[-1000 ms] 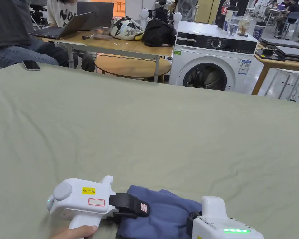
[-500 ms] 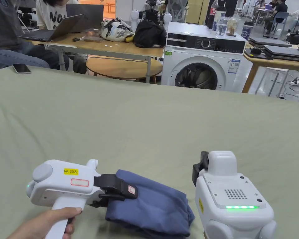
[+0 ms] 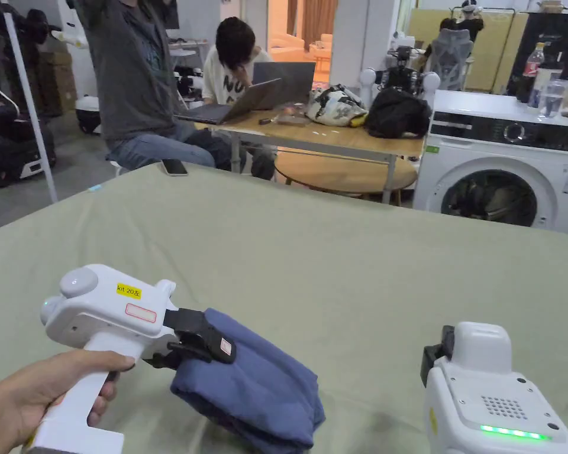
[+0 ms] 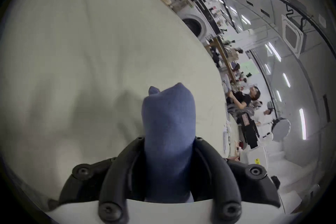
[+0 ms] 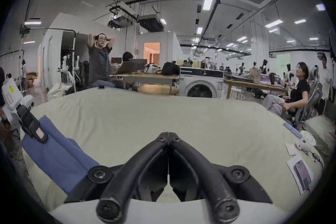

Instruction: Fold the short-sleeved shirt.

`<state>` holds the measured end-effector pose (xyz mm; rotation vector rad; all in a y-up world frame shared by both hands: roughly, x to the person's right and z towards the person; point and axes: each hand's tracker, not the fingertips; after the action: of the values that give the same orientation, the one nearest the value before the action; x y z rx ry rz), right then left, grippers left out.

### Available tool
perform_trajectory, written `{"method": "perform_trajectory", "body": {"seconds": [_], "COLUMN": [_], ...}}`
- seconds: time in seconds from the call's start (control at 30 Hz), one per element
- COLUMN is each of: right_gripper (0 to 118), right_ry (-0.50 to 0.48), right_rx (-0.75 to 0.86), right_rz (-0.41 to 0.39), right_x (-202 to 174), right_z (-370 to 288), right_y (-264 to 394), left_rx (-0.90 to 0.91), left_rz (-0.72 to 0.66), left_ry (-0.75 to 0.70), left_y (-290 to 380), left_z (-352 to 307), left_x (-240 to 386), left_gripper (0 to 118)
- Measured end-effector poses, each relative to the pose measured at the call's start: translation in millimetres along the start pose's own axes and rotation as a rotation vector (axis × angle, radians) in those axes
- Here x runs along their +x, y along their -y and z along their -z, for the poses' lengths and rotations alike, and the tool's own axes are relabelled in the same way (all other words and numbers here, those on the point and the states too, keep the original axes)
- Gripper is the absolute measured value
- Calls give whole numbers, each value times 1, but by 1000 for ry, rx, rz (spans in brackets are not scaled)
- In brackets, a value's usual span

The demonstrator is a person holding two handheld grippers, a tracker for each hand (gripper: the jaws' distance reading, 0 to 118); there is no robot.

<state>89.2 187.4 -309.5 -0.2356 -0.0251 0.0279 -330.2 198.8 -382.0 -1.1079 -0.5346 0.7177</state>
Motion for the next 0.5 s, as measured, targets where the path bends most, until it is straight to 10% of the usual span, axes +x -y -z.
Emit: {"method": "perform_trajectory", "body": {"seconds": [0.5], "right_gripper": [0], "right_ry": [-137], "right_rx": [-70], "right_rz": [-60], "right_x": [-115], "right_z": [53], "right_y": [-6], "left_rx": [89], "left_rz": [-61], "left_ry": [-600], "left_y": [-111], "left_z": [-184], "left_x": [-114], "left_gripper": [26]}}
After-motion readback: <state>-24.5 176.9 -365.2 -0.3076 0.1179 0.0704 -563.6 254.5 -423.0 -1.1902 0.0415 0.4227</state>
